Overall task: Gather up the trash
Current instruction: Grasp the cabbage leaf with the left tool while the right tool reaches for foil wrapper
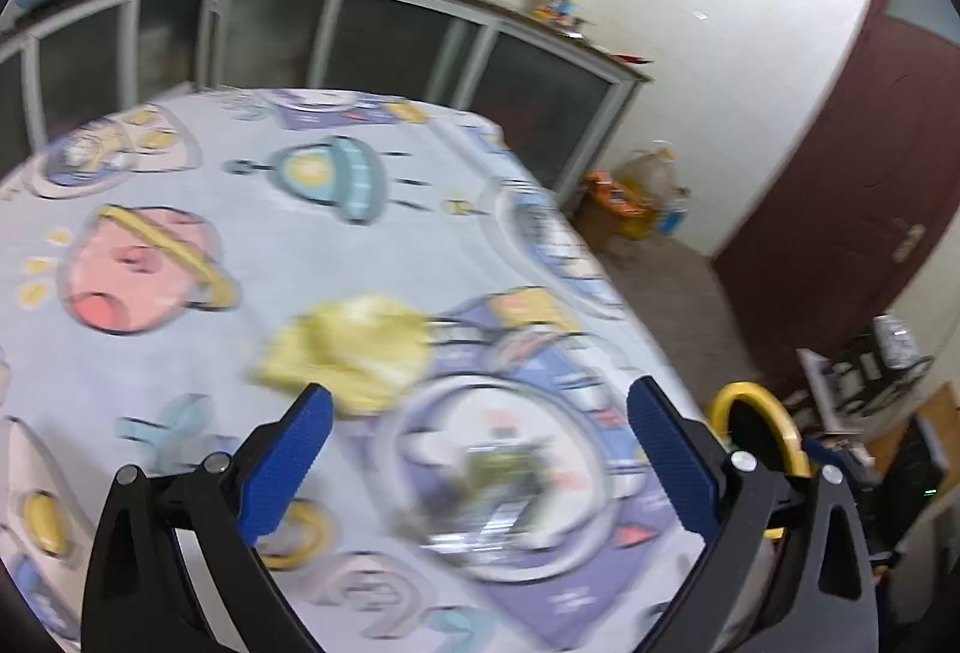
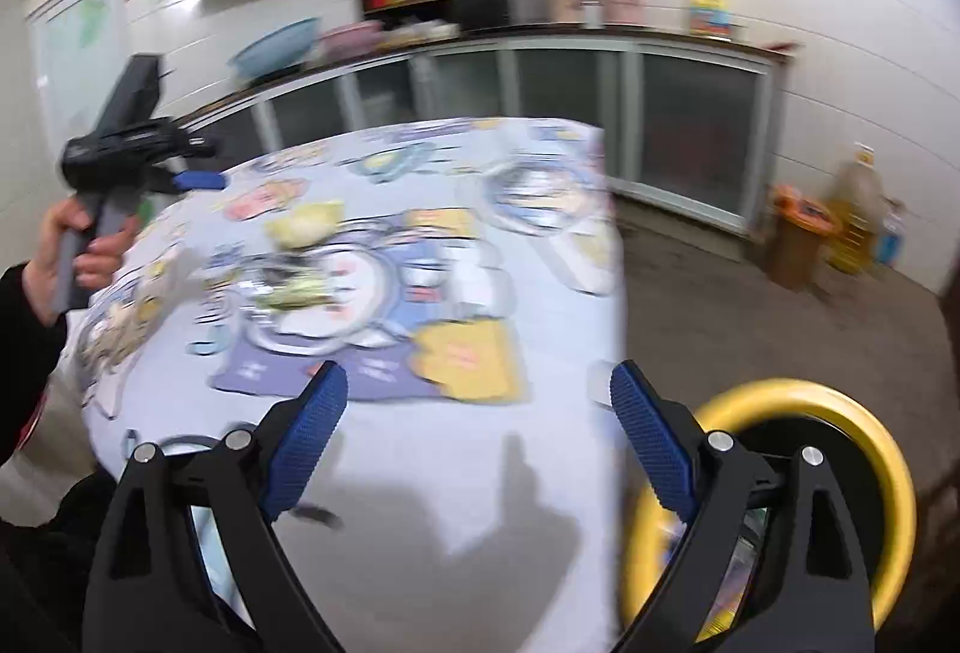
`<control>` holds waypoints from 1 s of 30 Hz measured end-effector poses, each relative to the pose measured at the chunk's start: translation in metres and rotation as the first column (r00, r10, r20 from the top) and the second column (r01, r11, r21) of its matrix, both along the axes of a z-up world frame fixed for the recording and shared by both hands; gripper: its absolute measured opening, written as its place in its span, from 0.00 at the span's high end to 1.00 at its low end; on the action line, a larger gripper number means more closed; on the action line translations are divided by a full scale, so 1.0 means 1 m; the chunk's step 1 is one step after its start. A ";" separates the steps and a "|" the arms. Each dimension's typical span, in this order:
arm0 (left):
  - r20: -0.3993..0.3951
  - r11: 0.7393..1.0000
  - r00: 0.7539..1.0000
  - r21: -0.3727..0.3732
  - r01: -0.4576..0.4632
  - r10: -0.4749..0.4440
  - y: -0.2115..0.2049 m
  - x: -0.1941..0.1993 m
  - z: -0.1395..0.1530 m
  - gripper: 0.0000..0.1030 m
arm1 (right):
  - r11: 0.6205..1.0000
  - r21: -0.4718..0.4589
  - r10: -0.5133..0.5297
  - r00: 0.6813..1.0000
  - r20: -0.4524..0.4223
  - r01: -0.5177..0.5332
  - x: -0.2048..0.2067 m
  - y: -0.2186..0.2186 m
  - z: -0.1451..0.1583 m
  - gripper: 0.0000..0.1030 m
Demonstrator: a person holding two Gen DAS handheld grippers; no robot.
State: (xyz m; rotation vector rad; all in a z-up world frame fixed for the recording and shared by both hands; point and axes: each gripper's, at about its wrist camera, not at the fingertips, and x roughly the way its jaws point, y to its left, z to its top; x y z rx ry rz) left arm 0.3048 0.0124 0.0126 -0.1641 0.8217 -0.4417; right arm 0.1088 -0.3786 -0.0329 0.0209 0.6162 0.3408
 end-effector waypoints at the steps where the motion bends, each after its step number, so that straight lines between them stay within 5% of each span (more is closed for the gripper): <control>1: 0.002 1.000 1.000 0.020 -0.015 0.015 0.009 0.003 -0.003 0.08 | 1.000 -0.002 0.029 1.000 -0.002 -0.029 0.006 0.013 -0.001 0.17; 11: 0.010 0.982 0.995 0.159 -0.099 0.098 0.030 0.029 -0.039 0.08 | 0.971 -0.026 0.235 0.969 -0.070 -0.238 0.057 0.124 -0.017 0.16; 22: 0.075 0.958 0.992 0.260 -0.121 0.104 0.007 0.055 -0.037 0.08 | 0.957 0.009 0.290 0.950 -0.114 -0.291 0.091 0.157 -0.023 0.14; 30: 0.129 0.917 0.985 0.366 -0.157 0.117 0.002 0.066 -0.039 0.08 | 0.949 0.046 0.315 0.937 -0.152 -0.312 0.113 0.169 -0.029 0.13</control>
